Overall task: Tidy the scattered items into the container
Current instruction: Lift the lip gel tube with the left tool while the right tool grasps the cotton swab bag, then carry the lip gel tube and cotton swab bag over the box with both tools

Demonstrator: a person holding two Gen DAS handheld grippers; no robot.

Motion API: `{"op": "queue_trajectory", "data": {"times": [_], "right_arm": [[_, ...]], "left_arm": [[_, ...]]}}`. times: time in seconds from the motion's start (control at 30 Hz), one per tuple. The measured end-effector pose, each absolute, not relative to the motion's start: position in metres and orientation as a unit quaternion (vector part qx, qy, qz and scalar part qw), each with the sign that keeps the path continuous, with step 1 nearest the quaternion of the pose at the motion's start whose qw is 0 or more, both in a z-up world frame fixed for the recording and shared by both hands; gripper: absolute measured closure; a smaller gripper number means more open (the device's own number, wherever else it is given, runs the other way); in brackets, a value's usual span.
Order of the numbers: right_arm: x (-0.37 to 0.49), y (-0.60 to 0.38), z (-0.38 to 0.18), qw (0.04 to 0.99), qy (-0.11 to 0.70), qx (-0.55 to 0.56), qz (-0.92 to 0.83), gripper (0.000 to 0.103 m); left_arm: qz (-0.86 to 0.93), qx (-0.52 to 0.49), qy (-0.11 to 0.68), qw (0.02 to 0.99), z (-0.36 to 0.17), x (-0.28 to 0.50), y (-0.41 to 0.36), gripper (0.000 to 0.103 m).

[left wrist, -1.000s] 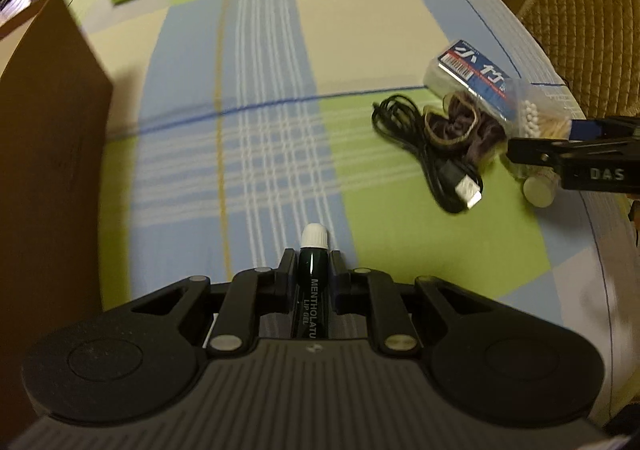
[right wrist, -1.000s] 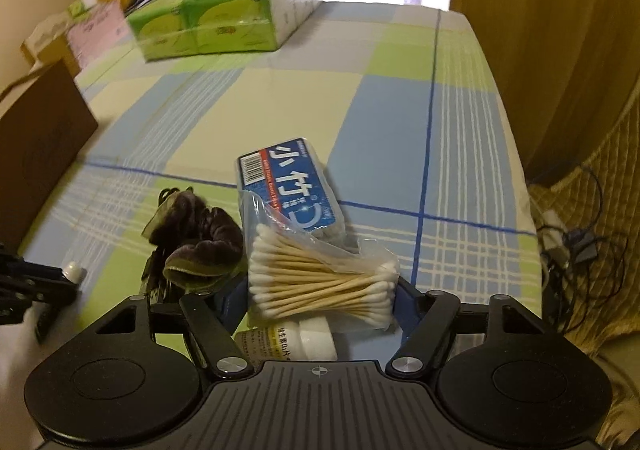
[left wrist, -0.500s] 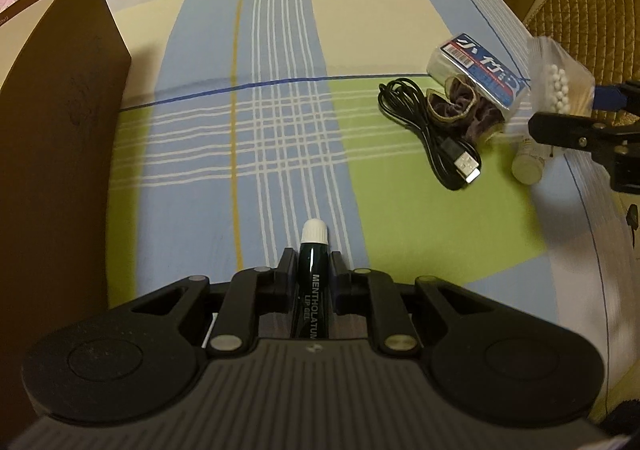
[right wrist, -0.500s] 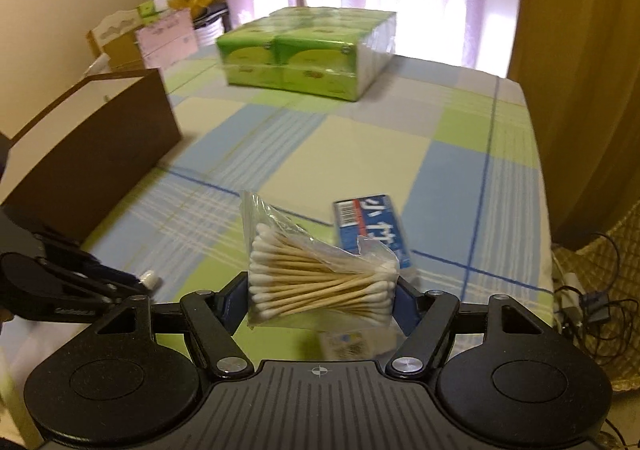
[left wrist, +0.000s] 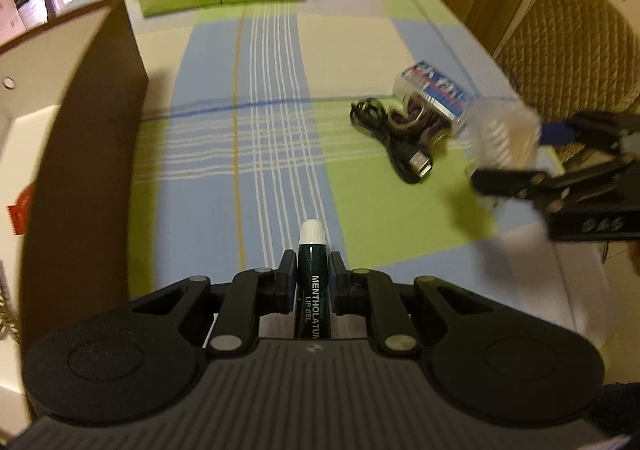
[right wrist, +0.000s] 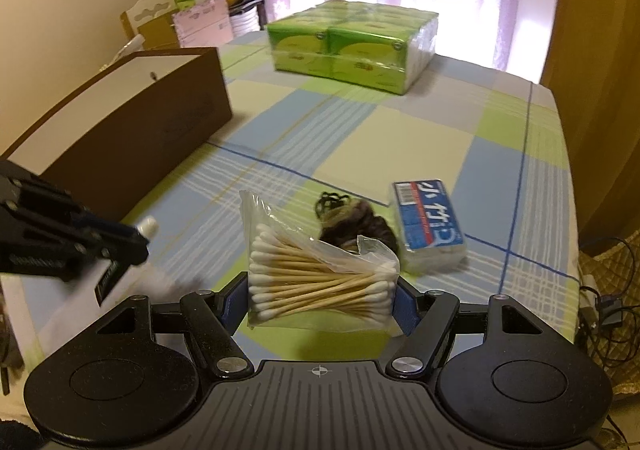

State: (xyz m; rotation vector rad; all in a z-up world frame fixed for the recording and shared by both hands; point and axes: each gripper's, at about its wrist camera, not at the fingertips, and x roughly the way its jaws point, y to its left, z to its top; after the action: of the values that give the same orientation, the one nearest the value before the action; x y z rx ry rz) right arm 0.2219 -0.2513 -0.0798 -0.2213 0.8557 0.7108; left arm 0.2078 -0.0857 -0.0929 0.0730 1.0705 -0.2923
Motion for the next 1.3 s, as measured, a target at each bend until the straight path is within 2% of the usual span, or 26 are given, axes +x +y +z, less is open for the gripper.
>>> {"op": "queue_trajectory", "data": {"times": [0.4,0.73,0.97,1.3], "right_arm": [[0.196,-0.198,-0.043,0.833,0.362,-0.122,0.4,0.03],[0.166,-0.105,-0.009,0.805,0.308,-0.134,0.49,0.03],[0.156,-0.031,-0.012,0.78,0.301,-0.158,0.526,0.03],[0.166,0.044,-0.049,0.763,0.347,-0.196,0.508,0.03]], "left_arm": [[-0.122,-0.012,0.424,0.897,-0.016,0.166,-0.04,0.091],[-0.061,-0.021,0.372,0.926,0.031,0.145,0.042,0.091],[-0.017,-0.023,0.368,0.929,0.035,0.143,0.111,0.091],[-0.034,-0.016,0.404,0.914,0.013,0.169,0.176,0.091]]}}
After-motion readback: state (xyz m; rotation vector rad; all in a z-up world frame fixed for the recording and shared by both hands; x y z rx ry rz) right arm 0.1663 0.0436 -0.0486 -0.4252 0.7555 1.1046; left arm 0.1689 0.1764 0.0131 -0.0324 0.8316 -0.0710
